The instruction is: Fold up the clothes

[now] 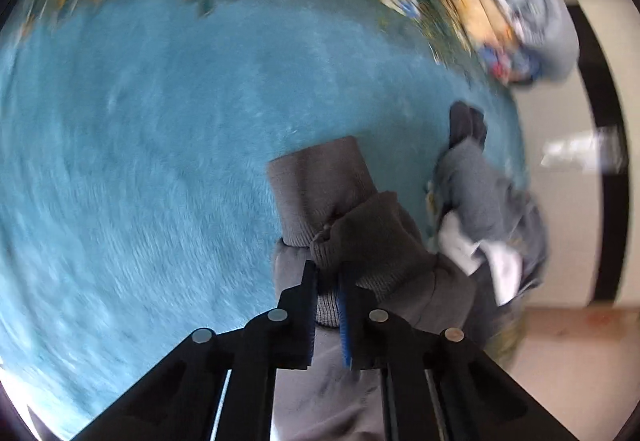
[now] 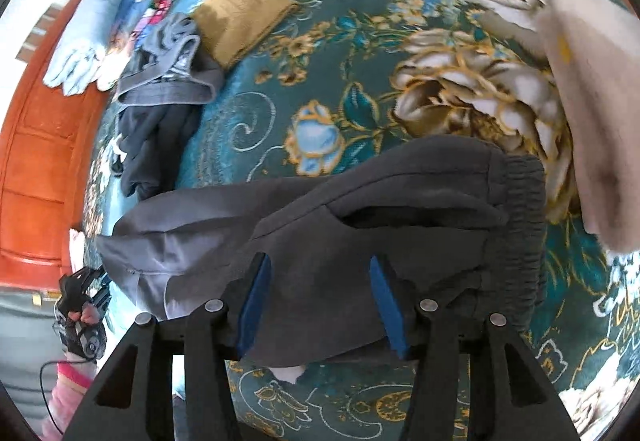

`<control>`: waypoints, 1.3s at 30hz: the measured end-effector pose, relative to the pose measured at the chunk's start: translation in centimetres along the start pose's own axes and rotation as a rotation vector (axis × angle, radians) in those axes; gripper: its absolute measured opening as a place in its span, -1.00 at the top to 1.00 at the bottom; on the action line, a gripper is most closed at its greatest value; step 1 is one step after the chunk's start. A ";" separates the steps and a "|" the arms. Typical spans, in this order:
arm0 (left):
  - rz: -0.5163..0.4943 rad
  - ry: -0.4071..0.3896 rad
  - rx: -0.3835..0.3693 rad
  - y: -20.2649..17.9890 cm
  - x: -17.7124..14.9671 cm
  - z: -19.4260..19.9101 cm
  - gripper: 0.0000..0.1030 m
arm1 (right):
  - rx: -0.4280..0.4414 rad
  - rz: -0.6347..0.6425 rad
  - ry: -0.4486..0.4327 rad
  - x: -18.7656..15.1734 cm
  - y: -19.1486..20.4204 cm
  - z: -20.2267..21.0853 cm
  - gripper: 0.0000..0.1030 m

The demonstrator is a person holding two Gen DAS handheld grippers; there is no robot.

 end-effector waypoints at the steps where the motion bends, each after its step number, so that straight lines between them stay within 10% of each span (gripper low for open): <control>1: -0.058 -0.007 0.022 -0.8 -0.1 0.2 0.84 | -0.002 -0.005 0.002 0.1 -0.1 -0.1 -0.03; 9: -0.212 -0.123 -0.147 -5.5 2.2 5.4 0.89 | -0.024 -0.004 0.032 0.0 -0.2 -1.1 -0.03; 14: -0.127 -0.108 0.025 -1.2 4.7 1.5 0.88 | -0.030 -0.005 0.035 0.1 0.0 -1.3 -0.03; 19: -0.121 -0.097 0.043 0.2 4.9 0.1 0.79 | -0.050 0.005 0.032 0.2 0.0 -1.0 -0.03; 23: -0.097 -0.084 0.077 1.6 5.3 -0.9 0.00 | -0.052 -0.012 0.042 0.1 -0.1 -1.4 -0.03; 25: -0.035 -0.064 0.043 2.8 5.4 -1.0 -0.09 | -0.054 0.003 0.050 0.1 0.4 -1.7 -0.03; 33: 0.181 -0.004 -0.189 4.9 5.5 -2.7 -0.03 | -0.071 0.022 0.067 0.3 1.1 -2.0 -0.03; 37: 0.190 -0.001 -0.210 4.0 5.1 -2.9 0.65 | -0.078 0.011 0.068 0.3 0.9 -1.8 -0.03; 39: 0.182 -0.023 -0.190 3.5 5.1 -2.4 0.68 | -0.072 -0.003 0.064 0.3 0.8 -1.6 -0.03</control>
Point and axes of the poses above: each gripper's, at about its wrist camera, not at the fingertips, and z roughly against the way its jaws point, y to its left, x to its top, the point moved 4 cm from there along -z, roughly the way its jaws point, and after that the axes turned 15 degrees about z, right-handed, at the moved point
